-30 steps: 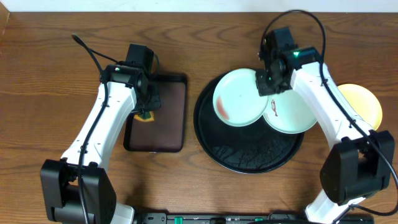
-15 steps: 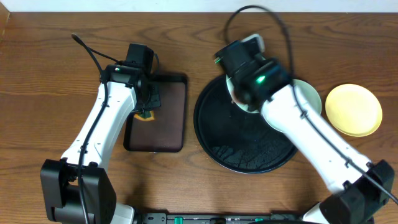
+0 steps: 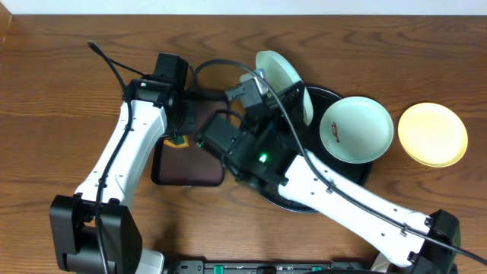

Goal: Clean dirty plates on tray and stack at the side
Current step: 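Carry the lifted plate rightward over the yellow plate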

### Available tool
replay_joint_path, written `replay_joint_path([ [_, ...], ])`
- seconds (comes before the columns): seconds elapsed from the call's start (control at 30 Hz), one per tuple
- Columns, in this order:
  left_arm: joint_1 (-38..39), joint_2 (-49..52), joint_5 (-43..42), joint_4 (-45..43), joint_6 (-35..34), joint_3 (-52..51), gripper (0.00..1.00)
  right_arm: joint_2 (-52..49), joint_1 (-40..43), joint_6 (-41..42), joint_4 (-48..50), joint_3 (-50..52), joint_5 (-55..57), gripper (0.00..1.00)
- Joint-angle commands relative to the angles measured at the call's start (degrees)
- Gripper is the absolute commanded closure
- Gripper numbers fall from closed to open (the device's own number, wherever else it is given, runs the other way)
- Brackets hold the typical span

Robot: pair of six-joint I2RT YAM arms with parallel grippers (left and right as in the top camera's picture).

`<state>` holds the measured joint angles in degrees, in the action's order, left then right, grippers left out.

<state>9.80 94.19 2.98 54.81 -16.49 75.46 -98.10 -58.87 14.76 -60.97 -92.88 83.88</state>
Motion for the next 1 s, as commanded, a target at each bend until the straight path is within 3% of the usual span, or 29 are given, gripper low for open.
replay_joint_path([
  [0.0,-0.2,0.33,0.72,-0.04,0.35,-0.04,0.92,1.09,-1.09,3.1,0.31,-0.94,6.82,0.99],
  [0.27,-0.2,0.33,0.74,-0.04,0.35,-0.02,0.92,1.09,-0.94,7.08,0.31,-0.94,6.47,0.99],
  [0.37,-0.2,0.33,0.72,-0.04,0.35,-0.04,0.92,1.09,0.15,8.17,0.31,-0.94,1.53,0.99],
  [0.67,-0.17,0.33,0.7,-0.35,0.33,-0.11,0.92,1.09,16.33,9.84,0.96,-0.92,-41.33,0.99],
  [0.87,-0.17,0.33,0.7,-2.64,0.37,-2.25,0.92,1.09,34.18,0.26,2.32,-0.92,-75.87,0.99],
  [0.97,-0.17,0.33,0.7,-4.0,0.35,-3.63,0.92,1.09,44.46,-1.81,3.41,-0.92,-87.38,0.99],
])
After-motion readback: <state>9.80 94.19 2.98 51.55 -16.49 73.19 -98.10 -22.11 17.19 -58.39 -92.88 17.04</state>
